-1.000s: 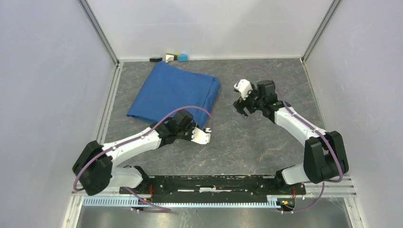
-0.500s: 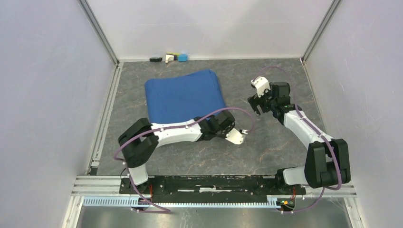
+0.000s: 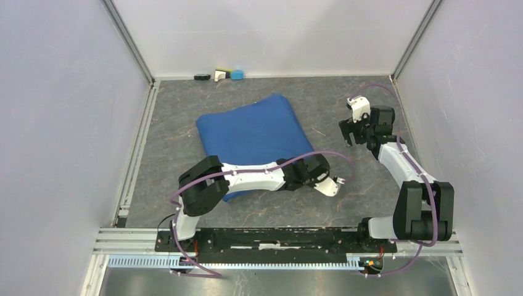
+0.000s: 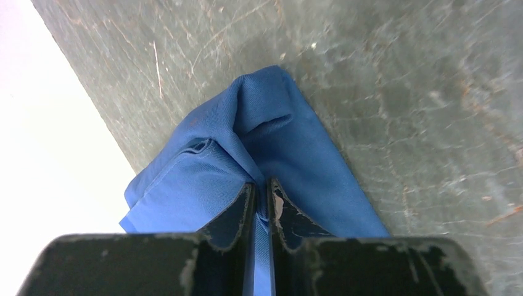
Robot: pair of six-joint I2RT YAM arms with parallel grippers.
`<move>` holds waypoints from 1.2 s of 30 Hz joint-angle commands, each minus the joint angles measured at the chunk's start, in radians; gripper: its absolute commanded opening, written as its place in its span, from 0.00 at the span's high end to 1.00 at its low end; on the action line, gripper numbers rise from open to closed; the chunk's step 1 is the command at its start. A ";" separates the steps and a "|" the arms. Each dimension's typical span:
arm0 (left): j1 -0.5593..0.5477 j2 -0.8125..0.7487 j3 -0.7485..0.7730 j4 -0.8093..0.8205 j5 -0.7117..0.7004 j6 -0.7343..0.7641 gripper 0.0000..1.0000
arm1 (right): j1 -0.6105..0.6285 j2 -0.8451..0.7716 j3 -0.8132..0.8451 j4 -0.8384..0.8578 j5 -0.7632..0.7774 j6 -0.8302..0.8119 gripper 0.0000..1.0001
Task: Open and lay out the surgical kit
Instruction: Open the surgical kit at the center of the board.
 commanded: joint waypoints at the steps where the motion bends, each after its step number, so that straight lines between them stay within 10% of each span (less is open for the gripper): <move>1: -0.118 0.059 0.011 -0.023 0.129 -0.113 0.84 | -0.001 0.020 0.024 0.043 -0.078 0.017 0.08; 7: -0.128 -0.039 0.001 -0.040 0.076 -0.229 0.02 | -0.001 0.055 0.072 0.046 -0.104 0.029 0.08; 19: -0.017 -0.366 -0.090 -0.112 0.103 -0.462 0.00 | 0.013 0.077 0.096 0.081 -0.299 0.060 0.02; 36: 0.939 -0.618 -0.312 -0.226 0.481 -0.975 0.00 | 0.264 0.114 0.022 0.266 -0.425 0.211 0.02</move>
